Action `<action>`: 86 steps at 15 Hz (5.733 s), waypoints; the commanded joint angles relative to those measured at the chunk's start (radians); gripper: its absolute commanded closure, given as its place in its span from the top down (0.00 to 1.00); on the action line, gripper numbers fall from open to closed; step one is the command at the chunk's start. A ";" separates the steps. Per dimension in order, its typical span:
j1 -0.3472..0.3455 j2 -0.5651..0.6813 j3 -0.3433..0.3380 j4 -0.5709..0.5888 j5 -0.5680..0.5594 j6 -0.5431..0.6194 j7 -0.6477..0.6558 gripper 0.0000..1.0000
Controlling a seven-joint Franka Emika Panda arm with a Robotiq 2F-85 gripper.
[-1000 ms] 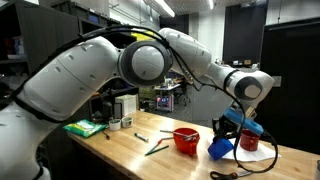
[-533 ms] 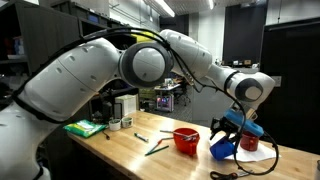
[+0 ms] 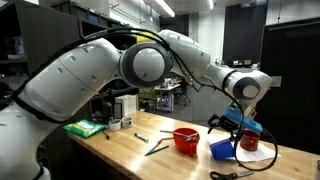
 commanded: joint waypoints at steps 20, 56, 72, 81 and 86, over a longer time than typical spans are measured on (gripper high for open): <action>0.149 -0.118 -0.059 -0.185 -0.282 0.444 -0.087 1.00; 0.173 -0.168 -0.030 -0.249 -0.467 0.344 -1.076 1.00; 0.188 -0.160 0.002 -0.272 -0.471 0.413 -1.488 1.00; 0.213 -0.158 -0.005 -0.281 -0.466 0.378 -1.479 1.00; 0.217 -0.143 -0.013 -0.277 -0.471 0.354 -1.468 1.00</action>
